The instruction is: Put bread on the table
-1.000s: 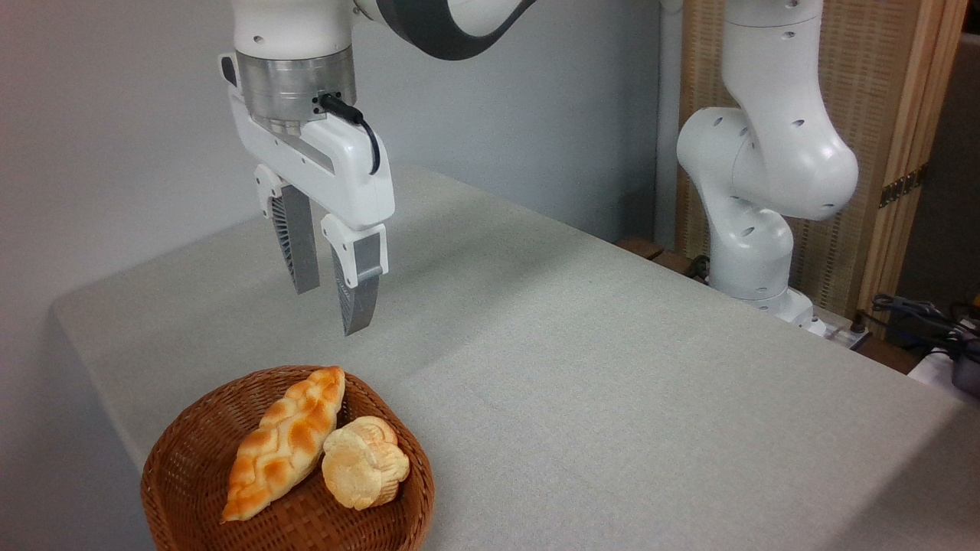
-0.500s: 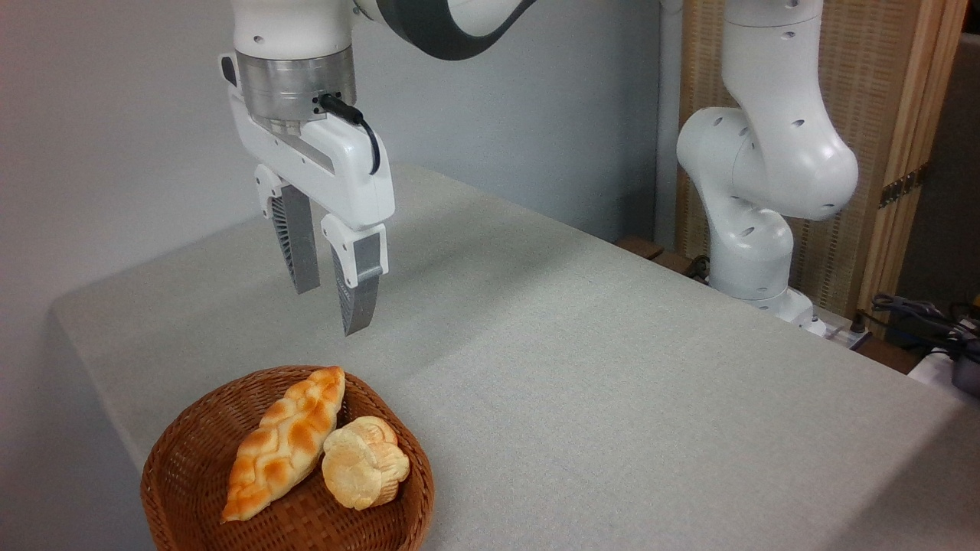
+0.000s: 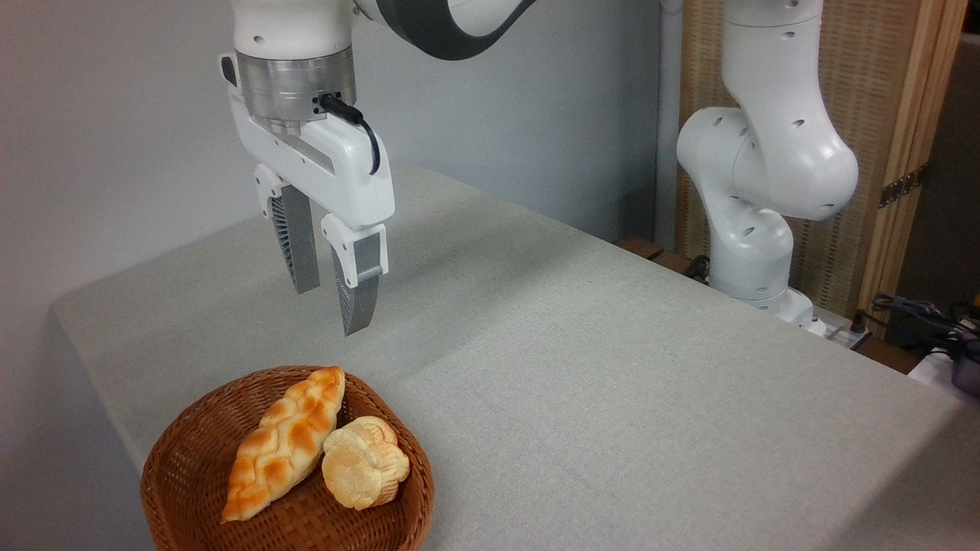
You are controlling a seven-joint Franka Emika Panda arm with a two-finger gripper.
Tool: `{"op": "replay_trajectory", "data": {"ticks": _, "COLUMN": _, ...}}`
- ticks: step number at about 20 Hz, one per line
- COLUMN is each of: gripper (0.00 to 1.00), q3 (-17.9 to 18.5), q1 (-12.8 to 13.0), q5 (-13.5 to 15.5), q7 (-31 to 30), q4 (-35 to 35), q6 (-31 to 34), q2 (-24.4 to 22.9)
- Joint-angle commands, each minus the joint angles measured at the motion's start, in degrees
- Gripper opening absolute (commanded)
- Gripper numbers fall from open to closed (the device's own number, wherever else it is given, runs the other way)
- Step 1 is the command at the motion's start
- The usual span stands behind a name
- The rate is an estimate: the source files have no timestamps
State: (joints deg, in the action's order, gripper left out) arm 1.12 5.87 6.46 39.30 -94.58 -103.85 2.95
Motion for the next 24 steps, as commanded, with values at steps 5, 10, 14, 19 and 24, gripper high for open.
{"op": "replay_trajectory", "data": {"ticks": 5, "gripper": 1.0, "q3": 0.3, "q1": 0.3, "q5": -0.6, "q7": -0.3, "q4": 0.5, "q6": 1.2, "q2": -0.2}}
{"op": "replay_trajectory", "data": {"ticks": 10, "gripper": 1.0, "q3": 0.4, "q1": 0.3, "q5": -0.6, "q7": -0.2, "q4": 0.5, "q6": 1.2, "q2": -0.2}}
{"op": "replay_trajectory", "data": {"ticks": 14, "gripper": 1.0, "q3": 0.4, "q1": 0.3, "q5": -0.6, "q7": -0.2, "q4": 0.5, "q6": 1.2, "q2": -0.2}}
{"op": "replay_trajectory", "data": {"ticks": 19, "gripper": 1.0, "q3": 0.5, "q1": 0.2, "q5": -0.7, "q7": -0.3, "q4": 0.6, "q6": 1.0, "q2": 0.0}}
{"op": "replay_trajectory", "data": {"ticks": 24, "gripper": 1.0, "q3": 0.0, "q1": 0.4, "q5": -0.8, "q7": -0.2, "q4": -0.5, "q6": 0.6, "q2": 0.0}}
